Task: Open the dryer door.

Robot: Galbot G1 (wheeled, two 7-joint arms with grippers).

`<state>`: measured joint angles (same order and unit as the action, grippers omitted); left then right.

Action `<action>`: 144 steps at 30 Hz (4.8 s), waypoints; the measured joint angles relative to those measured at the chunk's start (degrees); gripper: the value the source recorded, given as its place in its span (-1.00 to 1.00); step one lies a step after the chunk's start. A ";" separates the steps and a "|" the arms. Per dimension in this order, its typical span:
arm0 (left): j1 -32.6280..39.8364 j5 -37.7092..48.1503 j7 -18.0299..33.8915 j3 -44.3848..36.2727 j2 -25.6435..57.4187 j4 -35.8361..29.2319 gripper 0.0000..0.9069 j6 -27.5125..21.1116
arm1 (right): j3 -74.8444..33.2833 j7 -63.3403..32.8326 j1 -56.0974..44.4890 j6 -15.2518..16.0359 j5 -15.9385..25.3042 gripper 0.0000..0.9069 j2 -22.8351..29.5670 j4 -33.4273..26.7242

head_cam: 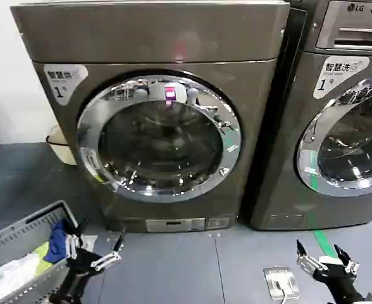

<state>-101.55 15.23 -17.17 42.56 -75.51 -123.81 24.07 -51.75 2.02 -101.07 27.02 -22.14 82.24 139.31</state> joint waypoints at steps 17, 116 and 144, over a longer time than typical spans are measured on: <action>-0.77 -0.47 -0.05 0.21 -0.63 -0.87 1.00 0.02 | 2.30 4.46 3.56 -3.33 0.87 1.00 -4.63 -0.67; -4.13 -5.14 -0.61 3.00 -7.82 -6.57 1.00 1.04 | 77.99 -7.45 85.40 -3.98 -26.42 1.00 -19.22 -32.79; -3.57 -5.23 -0.68 2.65 -8.25 -6.66 1.00 0.90 | 81.85 -7.74 90.24 -3.63 -26.08 1.00 -8.87 -41.10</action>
<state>-105.12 9.99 -17.86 45.21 -83.76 -130.46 24.96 30.10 -5.72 -10.83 23.39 -48.22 73.36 98.21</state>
